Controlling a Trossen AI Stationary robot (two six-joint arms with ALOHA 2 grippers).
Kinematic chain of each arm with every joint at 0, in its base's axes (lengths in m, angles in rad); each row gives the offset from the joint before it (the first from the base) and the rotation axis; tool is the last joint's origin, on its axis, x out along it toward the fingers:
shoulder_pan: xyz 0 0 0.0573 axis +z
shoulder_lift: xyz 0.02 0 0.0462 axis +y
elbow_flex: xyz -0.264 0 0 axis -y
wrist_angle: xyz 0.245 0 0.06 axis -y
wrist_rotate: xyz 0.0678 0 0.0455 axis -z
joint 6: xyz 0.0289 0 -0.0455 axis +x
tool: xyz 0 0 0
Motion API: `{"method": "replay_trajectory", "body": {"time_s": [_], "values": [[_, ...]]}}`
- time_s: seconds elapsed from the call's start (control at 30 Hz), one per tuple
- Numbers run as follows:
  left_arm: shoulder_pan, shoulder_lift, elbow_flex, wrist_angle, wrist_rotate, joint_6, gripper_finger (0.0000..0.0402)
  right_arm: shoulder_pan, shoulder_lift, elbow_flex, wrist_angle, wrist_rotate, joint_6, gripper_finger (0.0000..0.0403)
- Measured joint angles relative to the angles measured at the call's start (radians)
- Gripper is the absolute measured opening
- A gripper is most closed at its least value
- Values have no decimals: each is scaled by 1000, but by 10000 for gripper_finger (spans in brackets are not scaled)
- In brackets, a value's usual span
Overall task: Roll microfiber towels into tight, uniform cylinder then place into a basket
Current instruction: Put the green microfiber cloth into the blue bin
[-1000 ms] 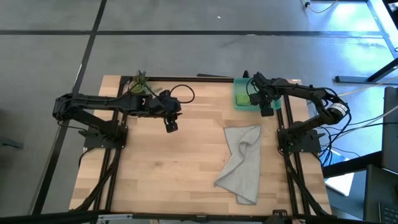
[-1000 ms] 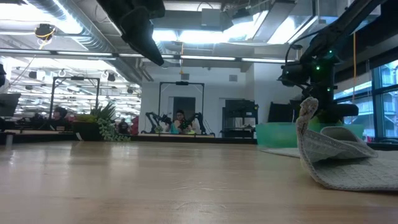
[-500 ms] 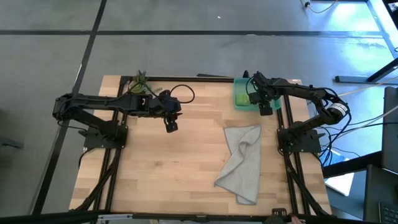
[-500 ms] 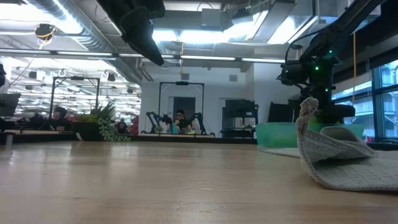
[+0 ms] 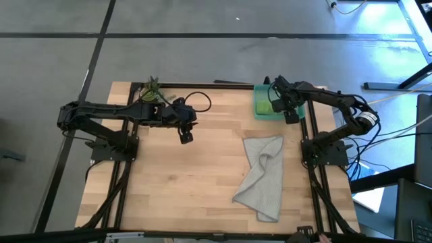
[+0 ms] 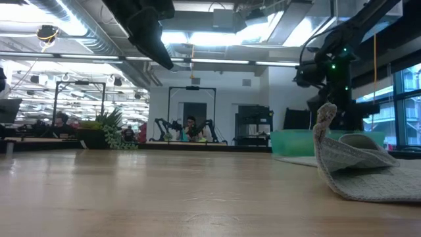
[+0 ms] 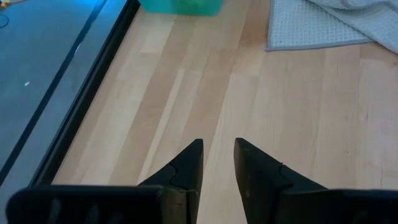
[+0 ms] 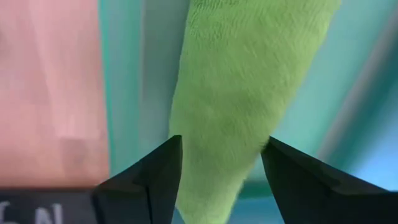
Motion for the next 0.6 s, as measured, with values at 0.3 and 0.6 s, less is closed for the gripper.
{"method": "replay_trajectory", "body": {"time_s": [0.3, 0.6], "values": [[0, 0, 0, 0, 0, 0, 86, -28, 0, 101, -45, -3, 48, 218], [0, 0, 0, 0, 0, -4, 86, -67, 11, 108, 181, -61, 232, 218]]}}
